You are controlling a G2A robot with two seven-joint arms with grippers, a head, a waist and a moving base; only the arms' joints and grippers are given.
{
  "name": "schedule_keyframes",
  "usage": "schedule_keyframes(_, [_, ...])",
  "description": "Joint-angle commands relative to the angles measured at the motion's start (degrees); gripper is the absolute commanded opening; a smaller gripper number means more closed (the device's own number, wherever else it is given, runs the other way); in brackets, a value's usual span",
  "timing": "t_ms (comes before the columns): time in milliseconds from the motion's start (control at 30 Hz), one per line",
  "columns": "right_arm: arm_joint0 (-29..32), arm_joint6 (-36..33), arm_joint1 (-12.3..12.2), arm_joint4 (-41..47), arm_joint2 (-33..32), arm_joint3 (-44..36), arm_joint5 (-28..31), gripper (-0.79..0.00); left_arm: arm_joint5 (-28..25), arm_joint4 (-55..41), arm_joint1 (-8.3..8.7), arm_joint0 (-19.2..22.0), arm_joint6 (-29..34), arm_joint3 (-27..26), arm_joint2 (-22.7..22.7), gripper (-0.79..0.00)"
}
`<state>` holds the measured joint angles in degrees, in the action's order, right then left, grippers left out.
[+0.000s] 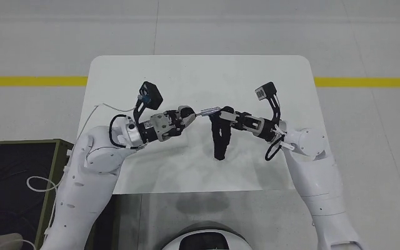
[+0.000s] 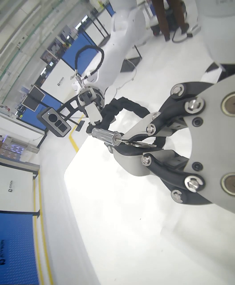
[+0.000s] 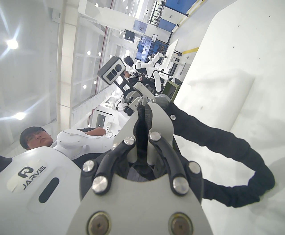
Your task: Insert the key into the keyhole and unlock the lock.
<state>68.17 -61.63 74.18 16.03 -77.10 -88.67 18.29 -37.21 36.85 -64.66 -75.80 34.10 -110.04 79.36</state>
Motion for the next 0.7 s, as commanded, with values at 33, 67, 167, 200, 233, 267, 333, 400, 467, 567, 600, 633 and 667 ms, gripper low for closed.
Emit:
schedule_keyframes(33, [-0.3, 0.5, -0.1, 0.2, 0.2, 0.3, -0.3, -0.785, -3.1, 11.7, -0.23, -1.2, -8.7, -1.0, -0.1, -0.785])
schedule_keyframes(67, [-0.4, 0.6, -0.1, 0.2, 0.2, 0.4, -0.4, -0.785, -3.3, 15.1, -0.3, -1.5, -11.3, -1.2, 0.0, -0.785])
schedule_keyframes(167, [-0.6, 1.0, -0.3, 0.3, 0.2, 0.4, -0.3, -0.785, -3.4, 25.4, -0.53, -2.2, -19.0, -1.6, -0.4, -0.785])
schedule_keyframes(200, [-0.7, 1.1, -0.3, 0.4, 0.2, 0.4, -0.2, -0.785, -3.3, 28.4, -0.59, -2.4, -21.4, -1.5, -0.7, -0.785])
schedule_keyframes(233, [-0.7, 1.2, -0.4, 0.5, 0.1, 0.3, -0.2, -0.785, -3.3, 31.3, -0.64, -2.5, -23.7, -1.3, -0.9, -0.785])
schedule_keyframes(267, [-0.7, 1.4, -0.5, 0.6, 0.0, 0.3, -0.1, -0.785, -3.2, 33.2, -0.71, -2.7, -25.7, -0.8, -1.3, -0.785])
schedule_keyframes(333, [-0.6, 1.7, -0.6, 0.5, 0.0, 0.3, 0.0, -0.785, -2.7, 35.2, -0.85, -2.7, -28.1, 0.5, -1.7, -0.785])
schedule_keyframes(400, [-0.5, 2.5, -0.7, -0.8, -0.2, 0.4, 0.2, -0.785, -2.2, 33.9, -1.05, -2.5, -29.2, 1.6, -1.9, -0.579])
schedule_keyframes(467, [-0.4, 4.2, -0.9, -2.6, -0.5, 0.5, 0.7, -0.785, -1.3, 29.8, -1.28, -2.4, -28.7, 2.5, -1.6, 0.0])
schedule_keyframes(567, [-0.2, 7.4, -1.1, -5.2, -1.6, 0.3, 1.0, -0.785, 1.1, 16.2, -1.57, -2.1, -24.7, 4.0, 0.0, 0.0])
schedule_keyframes(600, [0.0, 8.7, -1.2, -6.9, -2.0, 0.0, 1.2, -0.785, 1.5, 10.9, -1.59, -1.8, -22.4, 4.5, 0.7, 0.0])
schedule_keyframes(633, [0.3, 10.3, -1.3, -8.8, -2.4, -0.3, 1.4, -0.785, 1.8, 5.4, -1.56, -1.5, -20.0, 5.4, 1.4, 0.0])
schedule_keyframes(667, [0.5, 12.2, -1.4, -11.3, -2.7, -0.6, 1.4, -0.785, 2.4, -1.0, -1.54, -1.4, -17.4, 6.5, 2.0, 0.0])
